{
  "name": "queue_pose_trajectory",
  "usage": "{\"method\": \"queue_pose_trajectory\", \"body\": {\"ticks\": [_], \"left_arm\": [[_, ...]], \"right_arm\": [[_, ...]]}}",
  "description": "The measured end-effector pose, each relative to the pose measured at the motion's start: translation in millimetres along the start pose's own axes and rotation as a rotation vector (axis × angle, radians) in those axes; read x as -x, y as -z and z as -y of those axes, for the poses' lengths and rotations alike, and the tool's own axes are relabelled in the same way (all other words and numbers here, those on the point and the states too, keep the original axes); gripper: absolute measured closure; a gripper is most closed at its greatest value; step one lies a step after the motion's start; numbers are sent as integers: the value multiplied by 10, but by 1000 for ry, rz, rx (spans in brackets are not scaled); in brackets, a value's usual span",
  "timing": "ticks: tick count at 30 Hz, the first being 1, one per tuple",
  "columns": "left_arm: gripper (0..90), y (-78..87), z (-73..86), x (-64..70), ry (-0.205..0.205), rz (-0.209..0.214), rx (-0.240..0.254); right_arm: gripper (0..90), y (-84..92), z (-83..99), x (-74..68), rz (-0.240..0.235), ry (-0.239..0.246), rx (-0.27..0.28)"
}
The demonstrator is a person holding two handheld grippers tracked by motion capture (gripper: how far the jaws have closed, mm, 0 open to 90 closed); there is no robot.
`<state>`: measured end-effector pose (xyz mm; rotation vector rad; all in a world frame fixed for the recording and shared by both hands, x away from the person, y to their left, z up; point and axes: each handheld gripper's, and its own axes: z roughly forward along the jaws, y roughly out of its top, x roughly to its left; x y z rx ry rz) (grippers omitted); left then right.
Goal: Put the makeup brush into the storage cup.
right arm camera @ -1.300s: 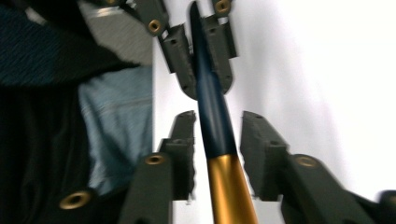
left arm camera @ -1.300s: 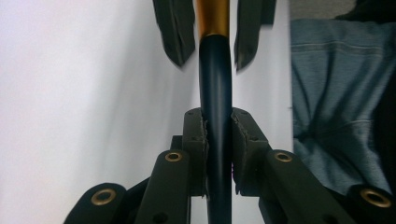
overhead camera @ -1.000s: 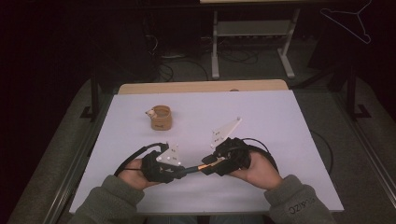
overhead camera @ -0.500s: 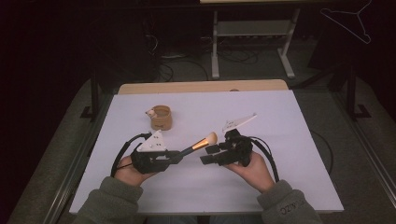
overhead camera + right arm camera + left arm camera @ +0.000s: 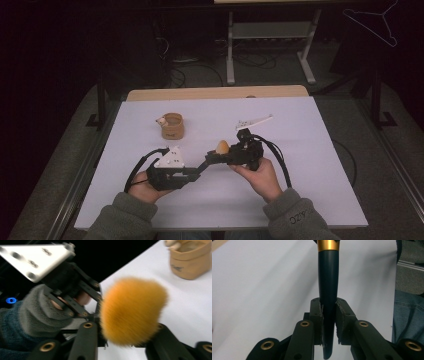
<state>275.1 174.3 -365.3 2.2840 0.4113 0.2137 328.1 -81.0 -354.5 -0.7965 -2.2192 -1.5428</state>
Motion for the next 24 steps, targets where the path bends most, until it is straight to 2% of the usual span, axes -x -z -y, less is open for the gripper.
{"method": "queue_pose_trajectory", "body": {"ticks": [2,5,7,10,11,12,13,16,18,24], "left_arm": [[769,-15,18,-12,6,16,4],[747,-14,16,-33,11,30,4],[652,0,-8,-30,24,42,11],[640,13,-50,-3,29,54,35],[637,22,-62,-3,19,57,30],[649,26,-71,1,8,50,25],[663,30,-72,4,14,46,32],[664,46,-72,-1,30,58,55],[670,54,-80,-2,26,59,62],[676,71,-114,4,24,57,78]], "right_arm": [[721,-39,-65,-73,31,34,-48],[723,-58,-102,-121,55,59,-75],[723,-82,-143,-167,76,93,-115],[724,-127,-209,-243,98,128,-169],[723,-143,-229,-270,111,143,-182],[723,-159,-247,-294,119,155,-198],[723,-170,-265,-312,125,169,-212],[723,-190,-300,-360,132,200,-237],[723,-211,-314,-391,124,212,-248],[723,-249,-307,-398,108,222,-263]]}}
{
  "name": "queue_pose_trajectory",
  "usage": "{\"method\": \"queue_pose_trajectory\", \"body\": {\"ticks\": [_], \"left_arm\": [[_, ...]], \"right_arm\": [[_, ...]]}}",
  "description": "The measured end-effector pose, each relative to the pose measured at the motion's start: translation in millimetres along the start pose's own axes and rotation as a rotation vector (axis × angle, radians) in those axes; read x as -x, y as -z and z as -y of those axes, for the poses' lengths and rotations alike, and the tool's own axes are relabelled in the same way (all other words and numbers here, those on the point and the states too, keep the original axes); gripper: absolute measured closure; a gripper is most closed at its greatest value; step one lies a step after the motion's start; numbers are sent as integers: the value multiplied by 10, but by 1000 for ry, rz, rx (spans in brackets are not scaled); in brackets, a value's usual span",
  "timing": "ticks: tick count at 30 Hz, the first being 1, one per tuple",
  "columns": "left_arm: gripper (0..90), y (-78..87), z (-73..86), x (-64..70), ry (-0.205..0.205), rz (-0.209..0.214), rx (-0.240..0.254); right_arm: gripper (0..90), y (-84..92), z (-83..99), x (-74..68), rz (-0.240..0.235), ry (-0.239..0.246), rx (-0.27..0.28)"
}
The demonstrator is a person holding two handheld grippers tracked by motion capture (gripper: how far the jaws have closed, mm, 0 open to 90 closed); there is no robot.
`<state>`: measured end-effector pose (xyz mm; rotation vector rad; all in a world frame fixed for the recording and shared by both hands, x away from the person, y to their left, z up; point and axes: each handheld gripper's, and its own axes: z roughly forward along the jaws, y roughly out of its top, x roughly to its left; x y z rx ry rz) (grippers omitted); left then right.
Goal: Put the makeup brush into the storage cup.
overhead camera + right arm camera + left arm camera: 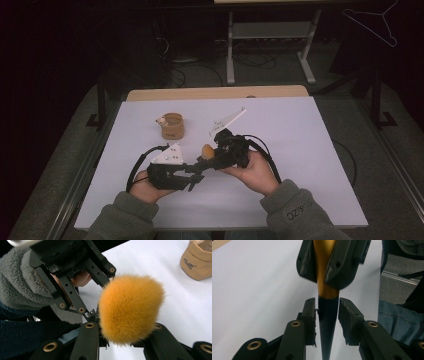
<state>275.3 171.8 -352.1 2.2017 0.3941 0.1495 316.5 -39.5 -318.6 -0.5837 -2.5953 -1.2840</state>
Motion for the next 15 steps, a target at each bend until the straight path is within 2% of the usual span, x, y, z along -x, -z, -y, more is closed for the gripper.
{"method": "queue_pose_trajectory", "body": {"ticks": [2,8,9,11,15], "left_arm": [[718,0,-4,0,0,4,0],[739,10,-6,3,1,5,8],[740,12,-8,1,-4,-2,8],[740,12,-4,-3,5,-15,11],[741,40,15,-31,32,-29,18]], "right_arm": [[722,-23,1,-10,-3,22,-9],[712,-7,4,-22,7,40,-5],[698,-1,5,-23,12,51,-3],[623,10,5,-26,-3,34,13],[551,53,42,-5,29,34,23]]}}
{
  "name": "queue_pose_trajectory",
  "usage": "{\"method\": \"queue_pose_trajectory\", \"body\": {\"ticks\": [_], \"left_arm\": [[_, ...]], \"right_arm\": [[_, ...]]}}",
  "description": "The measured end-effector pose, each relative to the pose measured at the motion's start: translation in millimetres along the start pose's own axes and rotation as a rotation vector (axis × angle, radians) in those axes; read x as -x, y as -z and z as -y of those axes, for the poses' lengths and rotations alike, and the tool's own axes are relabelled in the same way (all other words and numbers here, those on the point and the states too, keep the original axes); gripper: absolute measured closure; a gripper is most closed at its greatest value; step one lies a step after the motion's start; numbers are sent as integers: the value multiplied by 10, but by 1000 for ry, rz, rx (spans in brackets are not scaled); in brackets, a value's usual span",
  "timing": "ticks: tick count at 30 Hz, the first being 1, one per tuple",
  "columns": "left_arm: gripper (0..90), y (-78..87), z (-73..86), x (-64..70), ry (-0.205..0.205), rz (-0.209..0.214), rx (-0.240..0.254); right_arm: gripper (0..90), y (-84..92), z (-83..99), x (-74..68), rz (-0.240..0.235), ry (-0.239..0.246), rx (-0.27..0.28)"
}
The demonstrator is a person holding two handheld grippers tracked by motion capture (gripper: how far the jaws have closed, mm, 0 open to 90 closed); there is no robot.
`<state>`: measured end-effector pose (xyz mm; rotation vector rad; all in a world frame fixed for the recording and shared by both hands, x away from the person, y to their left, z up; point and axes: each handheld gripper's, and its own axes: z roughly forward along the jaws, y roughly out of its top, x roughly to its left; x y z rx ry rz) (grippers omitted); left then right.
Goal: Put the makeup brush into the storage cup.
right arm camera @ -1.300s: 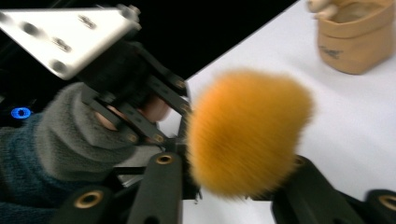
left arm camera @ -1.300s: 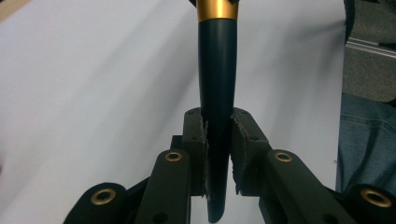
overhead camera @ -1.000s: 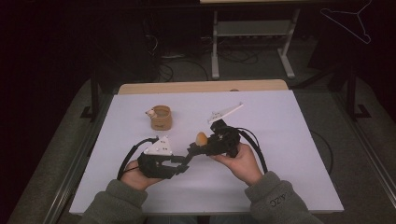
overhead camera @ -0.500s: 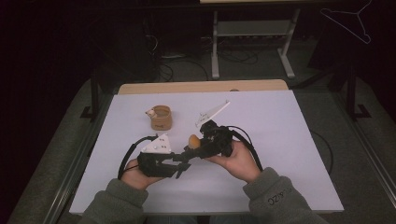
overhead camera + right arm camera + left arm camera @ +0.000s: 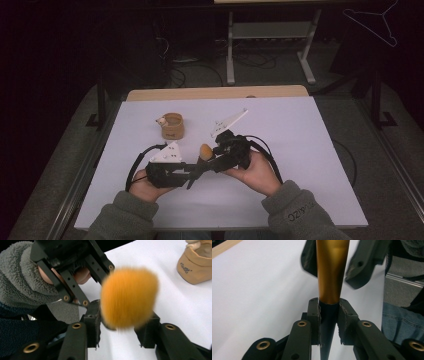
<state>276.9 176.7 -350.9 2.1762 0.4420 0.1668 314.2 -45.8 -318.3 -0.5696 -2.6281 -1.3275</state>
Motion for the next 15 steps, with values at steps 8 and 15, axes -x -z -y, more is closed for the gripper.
{"method": "queue_pose_trajectory", "body": {"ticks": [8,15], "left_arm": [[741,54,22,-82,43,-19,14],[740,76,22,-154,63,-30,8]], "right_arm": [[454,133,179,60,44,-12,25],[425,251,393,135,95,-23,38]]}}
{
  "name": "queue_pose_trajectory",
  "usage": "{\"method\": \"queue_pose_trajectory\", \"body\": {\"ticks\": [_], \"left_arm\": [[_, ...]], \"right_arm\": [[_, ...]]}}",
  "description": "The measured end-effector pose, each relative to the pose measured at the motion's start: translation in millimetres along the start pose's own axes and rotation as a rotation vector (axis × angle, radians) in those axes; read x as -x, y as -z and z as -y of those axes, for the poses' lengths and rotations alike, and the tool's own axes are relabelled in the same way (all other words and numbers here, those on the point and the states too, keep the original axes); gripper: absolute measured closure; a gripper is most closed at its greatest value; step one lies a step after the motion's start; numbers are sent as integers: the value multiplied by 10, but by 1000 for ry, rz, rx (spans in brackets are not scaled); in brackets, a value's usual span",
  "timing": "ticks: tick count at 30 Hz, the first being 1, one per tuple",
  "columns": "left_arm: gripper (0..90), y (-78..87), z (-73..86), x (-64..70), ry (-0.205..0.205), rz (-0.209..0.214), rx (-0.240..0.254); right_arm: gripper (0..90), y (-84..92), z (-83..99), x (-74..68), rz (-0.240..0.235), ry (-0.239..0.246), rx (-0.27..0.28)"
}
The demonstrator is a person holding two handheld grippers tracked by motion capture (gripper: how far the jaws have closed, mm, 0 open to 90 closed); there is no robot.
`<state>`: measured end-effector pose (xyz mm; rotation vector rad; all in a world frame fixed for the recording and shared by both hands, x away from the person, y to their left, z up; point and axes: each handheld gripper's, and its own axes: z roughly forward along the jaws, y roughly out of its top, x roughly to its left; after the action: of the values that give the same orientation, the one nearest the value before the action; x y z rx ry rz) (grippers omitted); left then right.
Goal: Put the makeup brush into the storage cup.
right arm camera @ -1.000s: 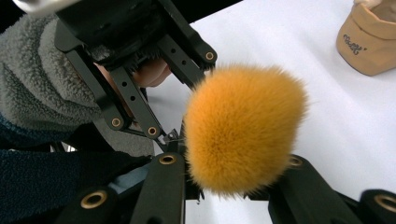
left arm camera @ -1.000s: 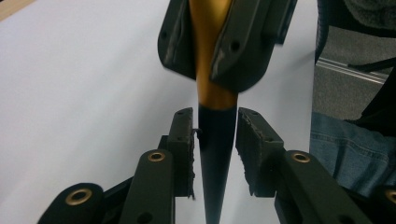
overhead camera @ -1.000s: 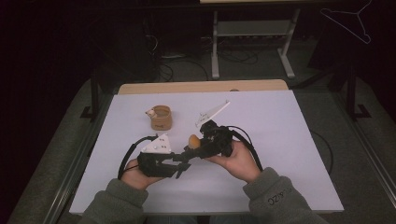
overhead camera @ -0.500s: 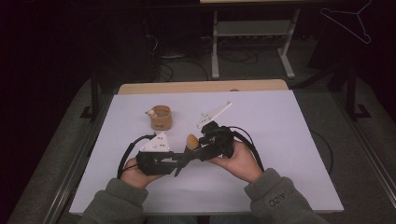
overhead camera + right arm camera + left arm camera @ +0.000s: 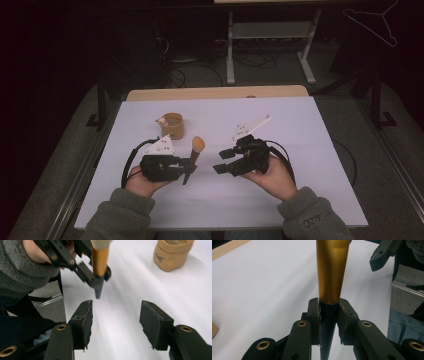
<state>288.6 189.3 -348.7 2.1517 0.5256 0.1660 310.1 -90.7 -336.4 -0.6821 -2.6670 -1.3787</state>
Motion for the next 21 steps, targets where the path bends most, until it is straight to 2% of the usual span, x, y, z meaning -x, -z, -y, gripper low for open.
{"method": "queue_pose_trajectory", "body": {"ticks": [2,4,21], "left_arm": [[740,-2,-6,-1,13,-3,2],[740,0,-13,-18,10,-5,1],[740,92,-92,-157,40,-47,36]], "right_arm": [[418,25,39,18,11,-6,-4],[408,70,93,47,23,-19,2],[364,276,369,154,106,-37,7]]}}
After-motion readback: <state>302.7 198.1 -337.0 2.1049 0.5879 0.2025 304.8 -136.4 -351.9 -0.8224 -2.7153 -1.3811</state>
